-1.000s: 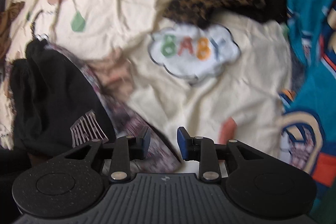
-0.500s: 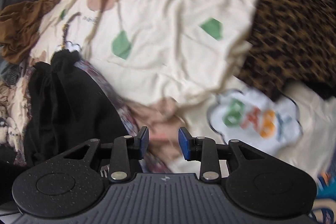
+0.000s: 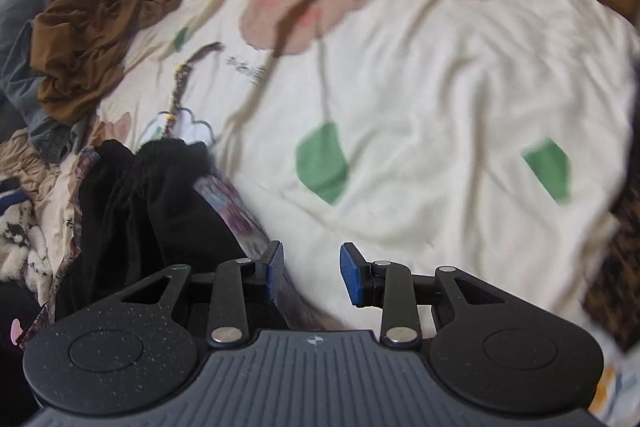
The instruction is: Fold clothes
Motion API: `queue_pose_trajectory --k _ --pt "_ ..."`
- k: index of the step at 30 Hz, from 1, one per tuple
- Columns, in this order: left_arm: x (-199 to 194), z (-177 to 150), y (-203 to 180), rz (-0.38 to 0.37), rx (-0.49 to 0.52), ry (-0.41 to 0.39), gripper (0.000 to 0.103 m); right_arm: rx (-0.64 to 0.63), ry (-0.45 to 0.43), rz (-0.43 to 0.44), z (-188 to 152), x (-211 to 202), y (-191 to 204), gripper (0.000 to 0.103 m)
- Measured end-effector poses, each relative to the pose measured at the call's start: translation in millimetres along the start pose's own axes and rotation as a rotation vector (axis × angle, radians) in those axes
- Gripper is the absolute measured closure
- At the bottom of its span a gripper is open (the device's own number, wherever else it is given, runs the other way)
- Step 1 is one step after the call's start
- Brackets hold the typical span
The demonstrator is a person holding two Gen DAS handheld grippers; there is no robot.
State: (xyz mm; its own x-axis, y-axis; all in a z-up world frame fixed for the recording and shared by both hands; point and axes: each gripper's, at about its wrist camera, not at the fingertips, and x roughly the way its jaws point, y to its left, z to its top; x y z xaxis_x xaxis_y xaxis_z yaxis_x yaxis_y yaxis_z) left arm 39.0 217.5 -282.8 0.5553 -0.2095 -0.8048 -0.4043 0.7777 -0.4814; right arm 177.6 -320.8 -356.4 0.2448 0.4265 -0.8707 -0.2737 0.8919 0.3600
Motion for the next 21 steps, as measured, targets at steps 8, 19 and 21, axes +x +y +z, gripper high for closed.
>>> queue_pose_trajectory --k 8,19,21 --pt "49.9 5.3 -27.3 -0.046 0.031 -0.010 0.047 -0.124 -0.033 0.046 38.0 38.5 21.9 0.065" --pt "95.7 -4.1 -33.0 -0.026 -0.014 0.009 0.064 -0.143 -0.062 0.148 61.0 74.9 60.4 0.065" --pt "101.0 -8.5 -33.4 -0.016 -0.024 0.003 0.071 -0.146 -0.065 0.155 61.6 79.2 65.0 0.065"
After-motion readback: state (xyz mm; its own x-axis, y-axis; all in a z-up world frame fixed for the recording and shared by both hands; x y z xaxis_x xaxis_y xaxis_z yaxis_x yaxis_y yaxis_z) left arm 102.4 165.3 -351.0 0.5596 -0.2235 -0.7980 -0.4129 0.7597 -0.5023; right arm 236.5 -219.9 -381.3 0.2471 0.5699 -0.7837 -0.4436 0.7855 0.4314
